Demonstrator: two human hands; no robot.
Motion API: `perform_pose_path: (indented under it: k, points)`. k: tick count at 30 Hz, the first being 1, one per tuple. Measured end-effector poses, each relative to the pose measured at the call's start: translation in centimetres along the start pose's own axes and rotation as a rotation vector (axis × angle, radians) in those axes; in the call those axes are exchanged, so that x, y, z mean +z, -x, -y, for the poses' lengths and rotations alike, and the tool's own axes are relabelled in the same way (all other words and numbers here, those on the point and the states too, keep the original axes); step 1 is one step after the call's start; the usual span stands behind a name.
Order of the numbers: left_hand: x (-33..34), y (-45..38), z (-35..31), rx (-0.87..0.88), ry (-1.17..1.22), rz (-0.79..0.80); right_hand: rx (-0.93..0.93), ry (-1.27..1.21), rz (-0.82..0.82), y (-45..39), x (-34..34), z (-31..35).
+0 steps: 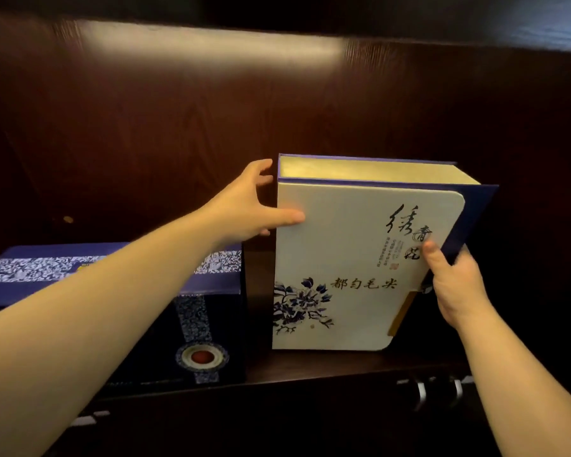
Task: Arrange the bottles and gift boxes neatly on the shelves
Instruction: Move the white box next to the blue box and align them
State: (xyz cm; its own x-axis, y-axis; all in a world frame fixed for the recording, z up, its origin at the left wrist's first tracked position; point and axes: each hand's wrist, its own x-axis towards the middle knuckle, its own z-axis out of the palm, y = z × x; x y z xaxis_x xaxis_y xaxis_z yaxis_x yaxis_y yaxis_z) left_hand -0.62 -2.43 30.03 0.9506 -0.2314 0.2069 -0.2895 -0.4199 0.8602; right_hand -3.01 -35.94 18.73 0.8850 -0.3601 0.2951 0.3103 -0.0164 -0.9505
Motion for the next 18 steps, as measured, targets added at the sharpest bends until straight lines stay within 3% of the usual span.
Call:
perform_pose_path:
  k: [6,18]
  points:
    - [1.5,0.2,1.1,0.021,0.108,0.001,0.043,0.007,-0.094,2.6,0.9,-1.2]
    - [0.2,2.8,1.1,0.069,0.065,-0.003,0.057,-0.06,-0.161,4.0,1.3,-1.3]
